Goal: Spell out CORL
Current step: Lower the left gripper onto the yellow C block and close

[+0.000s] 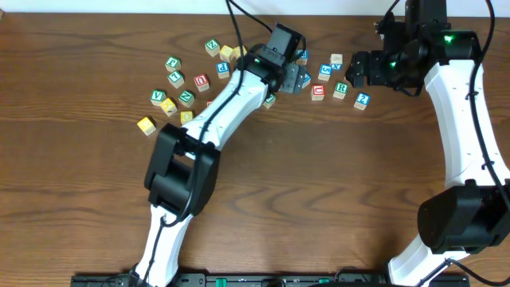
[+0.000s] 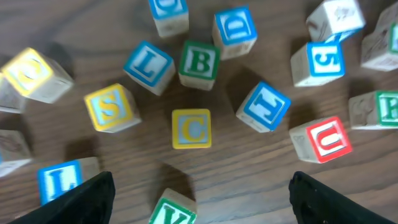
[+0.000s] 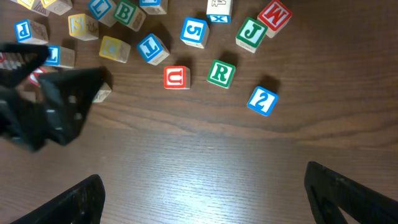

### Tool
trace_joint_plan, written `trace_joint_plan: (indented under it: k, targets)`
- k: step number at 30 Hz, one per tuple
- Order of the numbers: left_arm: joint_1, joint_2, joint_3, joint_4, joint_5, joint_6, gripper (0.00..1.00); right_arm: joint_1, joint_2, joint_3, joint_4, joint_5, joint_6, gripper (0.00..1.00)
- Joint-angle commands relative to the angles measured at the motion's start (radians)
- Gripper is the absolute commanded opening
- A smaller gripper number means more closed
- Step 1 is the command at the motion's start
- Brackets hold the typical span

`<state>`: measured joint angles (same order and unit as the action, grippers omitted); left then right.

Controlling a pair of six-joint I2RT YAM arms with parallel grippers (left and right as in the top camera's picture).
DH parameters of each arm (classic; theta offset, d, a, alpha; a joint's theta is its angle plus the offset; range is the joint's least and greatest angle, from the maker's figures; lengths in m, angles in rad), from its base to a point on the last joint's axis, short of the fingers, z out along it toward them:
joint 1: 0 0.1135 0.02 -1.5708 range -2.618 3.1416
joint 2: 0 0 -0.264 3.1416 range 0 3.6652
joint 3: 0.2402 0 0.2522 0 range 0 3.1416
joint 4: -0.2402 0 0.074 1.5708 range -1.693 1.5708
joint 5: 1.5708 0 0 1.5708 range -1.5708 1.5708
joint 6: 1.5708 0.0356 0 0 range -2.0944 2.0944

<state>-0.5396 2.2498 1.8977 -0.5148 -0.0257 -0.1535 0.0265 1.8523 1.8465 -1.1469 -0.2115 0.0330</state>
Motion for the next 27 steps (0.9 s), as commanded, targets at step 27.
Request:
trace_joint_plan:
  k: [27]
  targets:
    - [0.006,0.068,-0.008,0.096,-0.029,-0.002,0.86,-0.006,-0.001,0.016,-0.021,0.056,0.007,0.99]
